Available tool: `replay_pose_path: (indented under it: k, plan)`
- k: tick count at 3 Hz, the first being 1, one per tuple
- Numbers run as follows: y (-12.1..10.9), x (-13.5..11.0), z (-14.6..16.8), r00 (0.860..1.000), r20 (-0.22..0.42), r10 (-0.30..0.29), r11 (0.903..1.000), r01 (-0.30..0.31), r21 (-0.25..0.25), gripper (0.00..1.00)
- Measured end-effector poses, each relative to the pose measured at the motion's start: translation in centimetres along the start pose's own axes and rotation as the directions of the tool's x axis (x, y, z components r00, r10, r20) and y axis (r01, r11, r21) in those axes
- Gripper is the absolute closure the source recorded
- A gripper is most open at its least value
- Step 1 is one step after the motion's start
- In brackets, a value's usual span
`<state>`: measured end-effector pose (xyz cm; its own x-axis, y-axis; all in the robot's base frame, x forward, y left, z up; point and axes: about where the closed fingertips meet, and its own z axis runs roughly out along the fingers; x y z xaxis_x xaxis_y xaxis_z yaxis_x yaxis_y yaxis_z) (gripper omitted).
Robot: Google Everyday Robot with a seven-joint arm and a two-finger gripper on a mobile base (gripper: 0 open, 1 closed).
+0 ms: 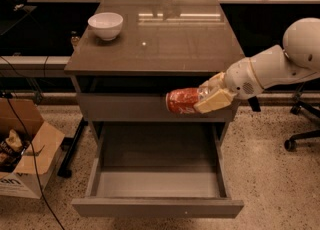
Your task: Place coke can into middle drawer
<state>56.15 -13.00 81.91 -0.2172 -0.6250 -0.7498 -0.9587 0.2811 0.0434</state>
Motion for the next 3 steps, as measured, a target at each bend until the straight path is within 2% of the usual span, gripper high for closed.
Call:
replay_pose_path:
  k: [1, 2, 3]
  plan:
    - [-0.9, 3.5, 4.7, 0.994, -0.054, 0.098, 0.9952, -0.098, 0.005, 1.00]
    - [-3.7, 5.9, 10.1, 0.980, -0.079, 0.180, 0.9833, -0.178, 0.040, 1.00]
    - [-3.7, 5.8, 10.2, 0.982, -0.080, 0.174, 0.9845, -0.172, 0.037, 1.00]
